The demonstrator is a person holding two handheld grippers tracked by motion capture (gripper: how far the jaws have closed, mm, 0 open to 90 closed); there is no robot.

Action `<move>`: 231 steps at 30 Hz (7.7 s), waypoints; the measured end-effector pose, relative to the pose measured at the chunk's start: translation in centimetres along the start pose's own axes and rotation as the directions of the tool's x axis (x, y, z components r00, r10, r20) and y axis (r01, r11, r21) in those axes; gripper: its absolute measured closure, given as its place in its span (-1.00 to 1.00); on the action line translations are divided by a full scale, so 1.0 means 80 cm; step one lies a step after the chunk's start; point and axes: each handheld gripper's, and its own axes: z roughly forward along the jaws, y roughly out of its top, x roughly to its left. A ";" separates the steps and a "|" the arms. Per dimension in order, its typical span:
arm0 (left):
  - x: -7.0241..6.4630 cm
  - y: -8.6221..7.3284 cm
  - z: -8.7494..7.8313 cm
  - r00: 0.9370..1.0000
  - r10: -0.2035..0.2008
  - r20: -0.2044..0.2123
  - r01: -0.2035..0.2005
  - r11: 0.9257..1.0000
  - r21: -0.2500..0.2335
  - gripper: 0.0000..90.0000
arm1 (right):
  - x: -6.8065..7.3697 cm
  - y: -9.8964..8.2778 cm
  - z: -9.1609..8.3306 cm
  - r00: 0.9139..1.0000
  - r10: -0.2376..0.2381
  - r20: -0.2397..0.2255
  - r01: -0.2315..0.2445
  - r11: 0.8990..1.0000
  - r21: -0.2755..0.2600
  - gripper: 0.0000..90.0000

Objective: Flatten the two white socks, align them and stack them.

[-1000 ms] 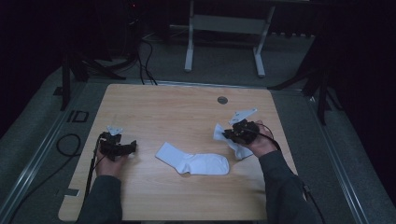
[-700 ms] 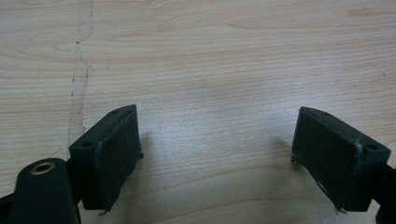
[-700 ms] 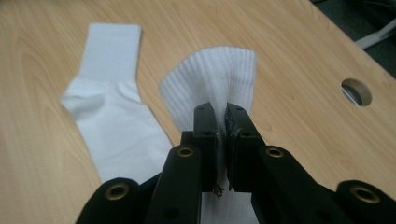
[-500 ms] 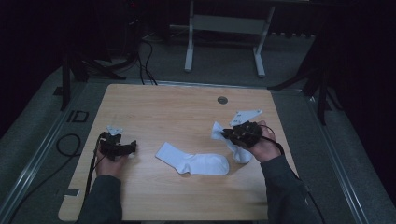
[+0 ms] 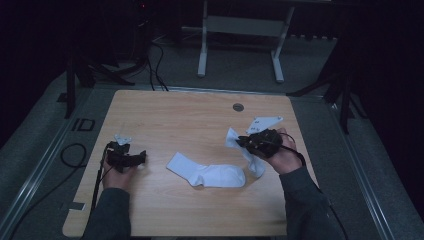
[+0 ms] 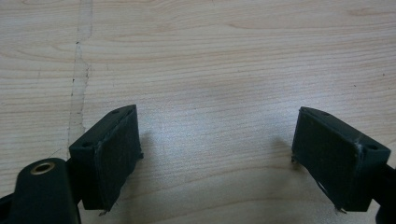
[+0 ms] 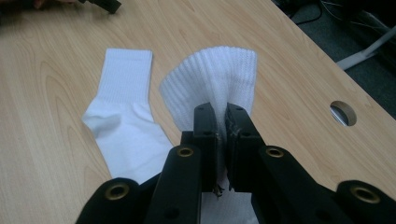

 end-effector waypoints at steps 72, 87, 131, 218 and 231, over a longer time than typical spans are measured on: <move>0.000 0.000 0.000 1.000 0.000 0.000 0.000 1.000 0.000 -0.66 | 0.072 0.046 0.067 0.990 -0.005 -0.138 -0.003 0.998 -0.061 0.86; 0.000 0.000 0.000 1.000 0.000 0.000 0.000 1.000 0.000 -0.66 | 0.085 0.057 0.091 0.991 0.005 -0.131 -0.014 0.997 -0.072 0.86; 0.000 0.000 0.000 1.000 0.001 0.000 -0.001 1.000 0.000 -0.66 | 0.102 0.020 0.226 0.966 0.155 -0.207 -0.149 0.988 0.047 0.67; -0.156 0.005 -0.023 0.905 0.304 0.297 -0.310 0.950 -0.030 1.00 | 0.014 -0.137 0.087 0.945 0.291 0.146 -0.319 0.918 0.234 0.93; -0.152 0.001 -0.031 0.906 0.294 0.306 -0.302 0.953 -0.024 0.88 | 0.004 -0.133 0.074 0.942 0.310 0.127 -0.326 0.935 0.139 0.34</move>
